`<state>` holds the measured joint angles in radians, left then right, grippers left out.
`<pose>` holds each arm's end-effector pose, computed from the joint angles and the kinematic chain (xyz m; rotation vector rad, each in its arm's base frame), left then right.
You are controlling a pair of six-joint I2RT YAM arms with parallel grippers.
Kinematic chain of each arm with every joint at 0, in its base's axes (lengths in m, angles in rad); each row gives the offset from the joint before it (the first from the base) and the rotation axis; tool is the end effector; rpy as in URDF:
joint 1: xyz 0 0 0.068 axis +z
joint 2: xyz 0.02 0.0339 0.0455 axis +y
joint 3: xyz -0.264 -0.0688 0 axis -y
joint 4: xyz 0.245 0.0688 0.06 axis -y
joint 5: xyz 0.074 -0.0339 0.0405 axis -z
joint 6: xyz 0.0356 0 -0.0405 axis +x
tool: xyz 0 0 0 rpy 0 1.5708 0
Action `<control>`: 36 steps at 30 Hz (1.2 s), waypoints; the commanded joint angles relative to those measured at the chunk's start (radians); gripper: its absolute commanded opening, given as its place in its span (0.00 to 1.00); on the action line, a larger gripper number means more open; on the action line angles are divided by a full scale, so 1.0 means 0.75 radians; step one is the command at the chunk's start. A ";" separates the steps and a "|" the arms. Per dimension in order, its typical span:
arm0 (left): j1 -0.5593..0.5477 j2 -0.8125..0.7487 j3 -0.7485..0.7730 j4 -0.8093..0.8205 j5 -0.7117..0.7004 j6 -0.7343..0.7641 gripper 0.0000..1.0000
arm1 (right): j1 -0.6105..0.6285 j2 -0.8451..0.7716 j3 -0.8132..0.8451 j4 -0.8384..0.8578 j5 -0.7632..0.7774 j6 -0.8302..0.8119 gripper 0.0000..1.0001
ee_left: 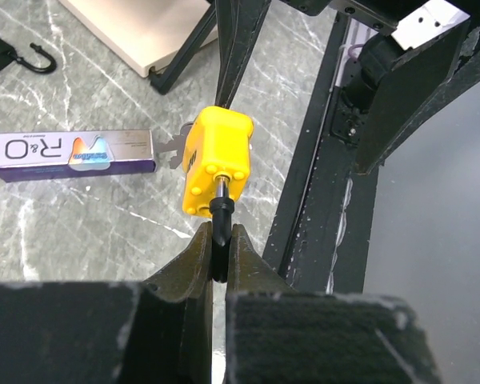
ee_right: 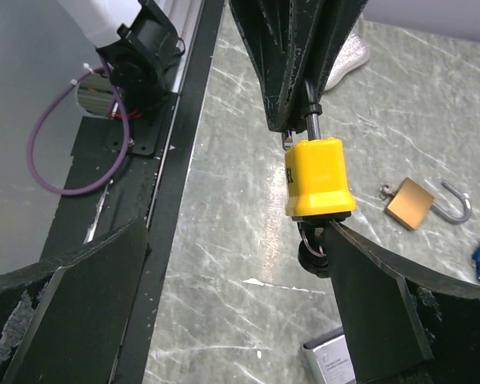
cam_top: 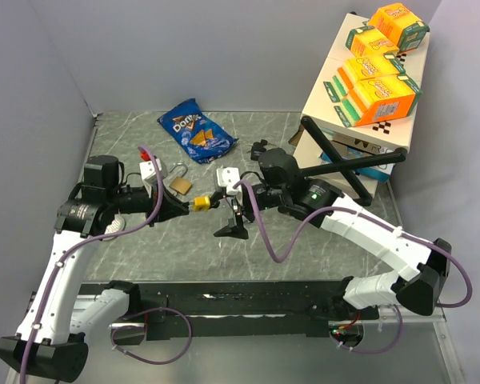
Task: Lock with the key
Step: Lock the lock.
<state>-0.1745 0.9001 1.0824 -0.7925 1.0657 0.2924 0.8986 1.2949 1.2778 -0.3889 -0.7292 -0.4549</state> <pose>0.1529 -0.0586 0.3715 1.0135 1.7237 -1.0666 0.1598 0.2389 0.3836 -1.5965 1.2081 1.0043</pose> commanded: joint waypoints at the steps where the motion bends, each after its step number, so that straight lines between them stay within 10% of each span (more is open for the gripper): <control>1: -0.029 -0.024 0.101 0.044 0.117 0.025 0.01 | -0.008 0.036 0.051 0.083 -0.075 0.042 1.00; 18: -0.045 -0.022 0.107 -0.031 0.052 0.044 0.01 | -0.135 -0.215 -0.055 0.034 -0.102 0.013 0.97; 36: -0.048 0.017 0.164 0.050 0.148 -0.048 0.01 | -0.081 0.098 0.121 0.101 -0.200 0.097 0.95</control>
<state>-0.2047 0.9211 1.1732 -0.8310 1.1057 0.2749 0.8181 1.3731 1.2964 -0.3603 -0.8211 -0.3943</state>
